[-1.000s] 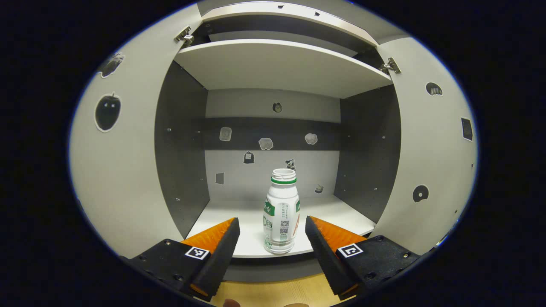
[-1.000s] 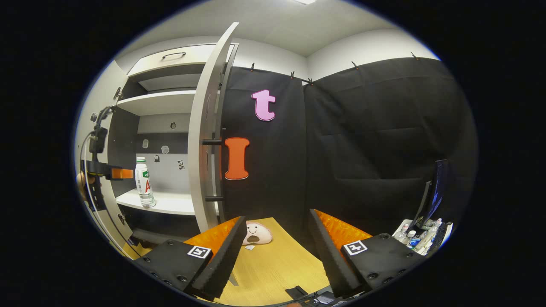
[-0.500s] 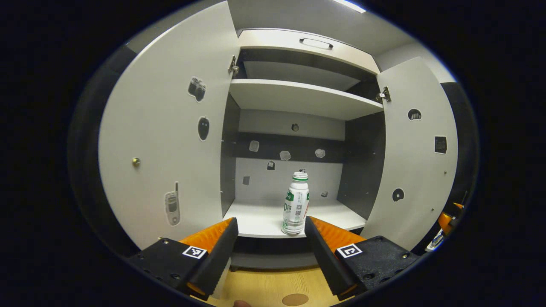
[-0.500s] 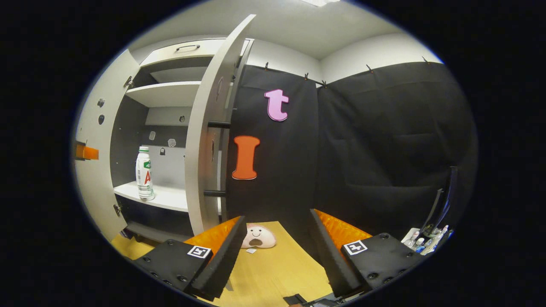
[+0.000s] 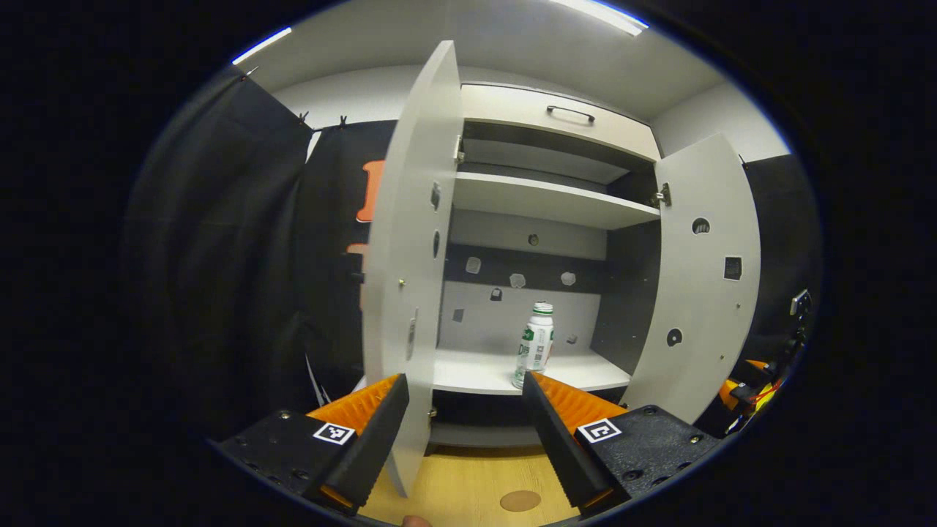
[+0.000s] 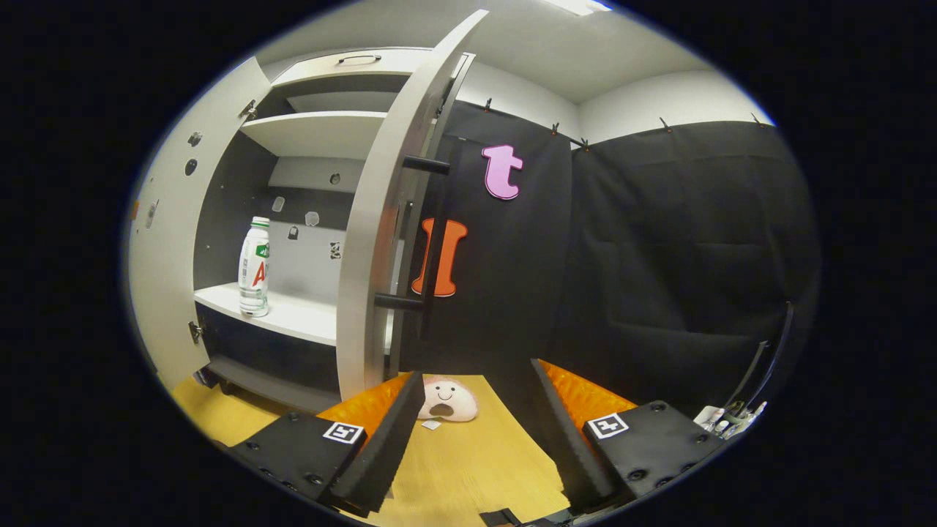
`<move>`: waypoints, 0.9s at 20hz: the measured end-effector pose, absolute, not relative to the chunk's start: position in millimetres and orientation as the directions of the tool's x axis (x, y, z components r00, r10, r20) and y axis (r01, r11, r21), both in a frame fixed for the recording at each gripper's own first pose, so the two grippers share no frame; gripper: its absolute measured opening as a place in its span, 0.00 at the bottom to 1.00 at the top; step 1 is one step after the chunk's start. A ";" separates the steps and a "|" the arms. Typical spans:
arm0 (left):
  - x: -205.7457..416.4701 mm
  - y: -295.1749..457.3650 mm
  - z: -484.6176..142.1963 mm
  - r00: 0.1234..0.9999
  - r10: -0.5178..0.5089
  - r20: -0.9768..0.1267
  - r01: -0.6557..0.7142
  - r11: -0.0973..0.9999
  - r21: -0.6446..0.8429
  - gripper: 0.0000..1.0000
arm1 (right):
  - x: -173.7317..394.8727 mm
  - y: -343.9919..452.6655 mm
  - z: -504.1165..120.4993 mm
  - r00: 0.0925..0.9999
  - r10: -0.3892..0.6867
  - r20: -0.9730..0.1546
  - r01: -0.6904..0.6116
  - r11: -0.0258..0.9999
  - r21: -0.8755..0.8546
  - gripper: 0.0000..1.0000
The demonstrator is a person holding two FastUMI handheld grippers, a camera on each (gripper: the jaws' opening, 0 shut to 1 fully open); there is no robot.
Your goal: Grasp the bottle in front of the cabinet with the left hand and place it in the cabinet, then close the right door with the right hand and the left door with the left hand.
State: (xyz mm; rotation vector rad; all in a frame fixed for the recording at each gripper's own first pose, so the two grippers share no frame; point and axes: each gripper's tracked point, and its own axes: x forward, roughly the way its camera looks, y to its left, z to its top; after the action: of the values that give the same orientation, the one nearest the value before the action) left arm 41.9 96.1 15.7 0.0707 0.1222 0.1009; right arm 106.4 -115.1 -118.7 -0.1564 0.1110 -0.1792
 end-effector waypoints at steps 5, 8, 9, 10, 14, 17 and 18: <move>10.7 145.1 28.9 0.974 0.204 -0.096 -0.193 0.975 0.111 0.95 | 107.3 -108.8 -120.2 0.979 -0.179 -0.096 0.164 0.976 -0.145 0.93; -0.1 161.6 33.3 0.970 0.227 -0.091 -0.215 0.969 0.119 0.95 | 105.5 -99.1 -120.7 0.980 -0.166 -0.107 0.149 0.977 -0.149 0.93; -3.0 168.5 35.3 0.968 0.238 -0.084 -0.227 0.966 0.123 0.95 | 105.7 -94.5 -121.0 0.981 -0.159 -0.112 0.143 0.980 -0.139 0.93; -4.8 176.3 37.0 0.965 0.250 -0.075 -0.239 0.962 0.132 0.95 | 105.6 -89.7 -121.6 0.982 -0.149 -0.117 0.134 0.983 -0.127 0.93; -9.4 189.4 40.9 0.964 0.259 -0.058 -0.250 0.959 0.135 0.95 | 105.5 -57.3 -121.1 0.988 -0.083 -0.127 0.069 0.992 -0.108 0.93; -14.0 192.2 37.2 0.966 0.249 -0.068 -0.241 0.965 0.107 0.95 | 110.1 -33.2 -118.6 0.992 -0.042 -0.123 0.026 0.991 -0.133 0.93; -14.6 195.2 36.3 0.965 0.254 -0.072 -0.246 0.964 0.105 0.94 | 111.2 -25.9 -119.9 0.992 -0.030 -0.122 0.013 0.991 -0.134 0.93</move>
State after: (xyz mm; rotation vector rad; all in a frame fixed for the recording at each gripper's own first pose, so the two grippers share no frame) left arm -14.6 195.2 36.3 0.0954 0.0847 0.2533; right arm 111.2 -25.9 -119.9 -0.1332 0.1237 -0.0216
